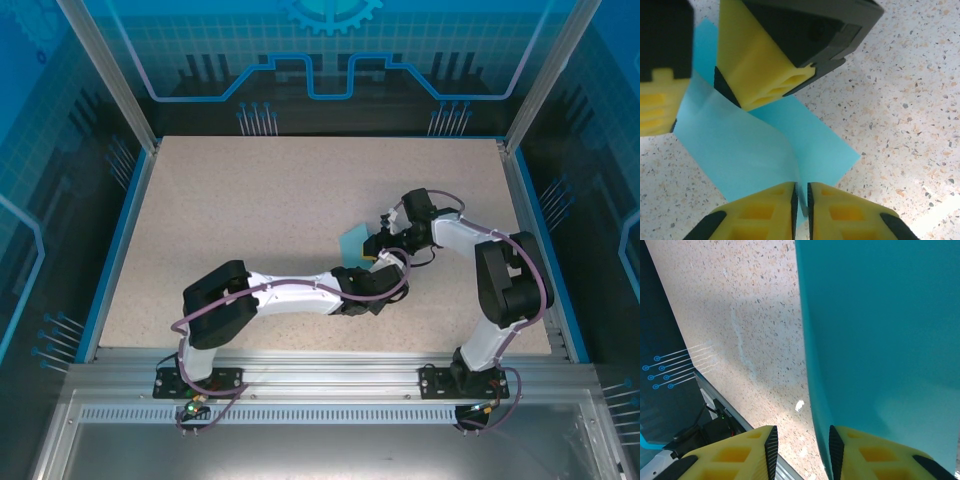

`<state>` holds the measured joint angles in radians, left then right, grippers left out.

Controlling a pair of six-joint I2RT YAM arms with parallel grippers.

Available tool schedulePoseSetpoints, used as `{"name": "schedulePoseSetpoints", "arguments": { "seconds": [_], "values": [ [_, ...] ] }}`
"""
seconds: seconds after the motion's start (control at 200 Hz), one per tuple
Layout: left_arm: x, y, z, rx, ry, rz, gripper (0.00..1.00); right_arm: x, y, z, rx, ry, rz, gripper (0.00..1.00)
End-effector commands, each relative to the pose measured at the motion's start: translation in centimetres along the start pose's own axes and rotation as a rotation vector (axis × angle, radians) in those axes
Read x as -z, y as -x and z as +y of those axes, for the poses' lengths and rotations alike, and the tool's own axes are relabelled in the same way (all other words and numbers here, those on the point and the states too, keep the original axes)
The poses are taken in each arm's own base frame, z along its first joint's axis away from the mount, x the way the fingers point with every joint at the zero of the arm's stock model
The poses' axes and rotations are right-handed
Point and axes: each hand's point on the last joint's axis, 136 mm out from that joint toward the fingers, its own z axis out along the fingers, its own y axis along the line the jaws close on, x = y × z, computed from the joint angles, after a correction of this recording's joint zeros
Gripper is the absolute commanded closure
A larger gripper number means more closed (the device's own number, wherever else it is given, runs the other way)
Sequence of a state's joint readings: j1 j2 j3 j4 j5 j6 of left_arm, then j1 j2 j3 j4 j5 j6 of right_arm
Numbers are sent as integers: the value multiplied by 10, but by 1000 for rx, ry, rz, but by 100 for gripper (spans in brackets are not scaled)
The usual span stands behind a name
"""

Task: Fold a paper plane with a square sheet of paper (fold left side to right side)
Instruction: Fold the triangle a second time at the center of the table.

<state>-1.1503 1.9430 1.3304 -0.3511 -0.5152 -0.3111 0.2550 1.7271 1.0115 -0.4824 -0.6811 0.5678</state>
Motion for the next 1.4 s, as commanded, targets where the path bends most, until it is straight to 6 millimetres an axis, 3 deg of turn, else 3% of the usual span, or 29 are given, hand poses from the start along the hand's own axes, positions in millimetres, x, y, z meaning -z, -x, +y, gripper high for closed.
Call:
{"name": "schedulePoseSetpoints", "arguments": {
  "seconds": [0.0, 0.265, 0.41, 0.55, 0.805, 0.9, 1.061, 1.396],
  "values": [
    [16, 11, -4, 15, -39, -39, 85, 2, 1, 4, 13, -13, 10, 65],
    [18, 9, -1, 49, -60, -27, 91, 10, 5, 12, 51, -12, -23, 62],
    [18, 7, 0, 81, -107, -18, 94, 29, 12, 20, 74, -5, -91, 57],
    [18, 4, 1, 124, -159, -13, 95, 57, 19, 26, 91, 10, -175, 45],
    [23, 4, 10, 227, -255, -16, 95, 95, 8, 9, 81, -5, -291, 41],
    [23, 5, 14, 274, -304, -13, 94, 94, -4, -3, 94, -26, -297, 44],
    [18, 4, 31, 343, -326, -2, 93, 71, -30, -30, 70, -21, -254, 55],
    [11, 2, 50, 365, -361, 30, 90, 28, -49, -53, 54, -13, -183, 79]
  ]
}}
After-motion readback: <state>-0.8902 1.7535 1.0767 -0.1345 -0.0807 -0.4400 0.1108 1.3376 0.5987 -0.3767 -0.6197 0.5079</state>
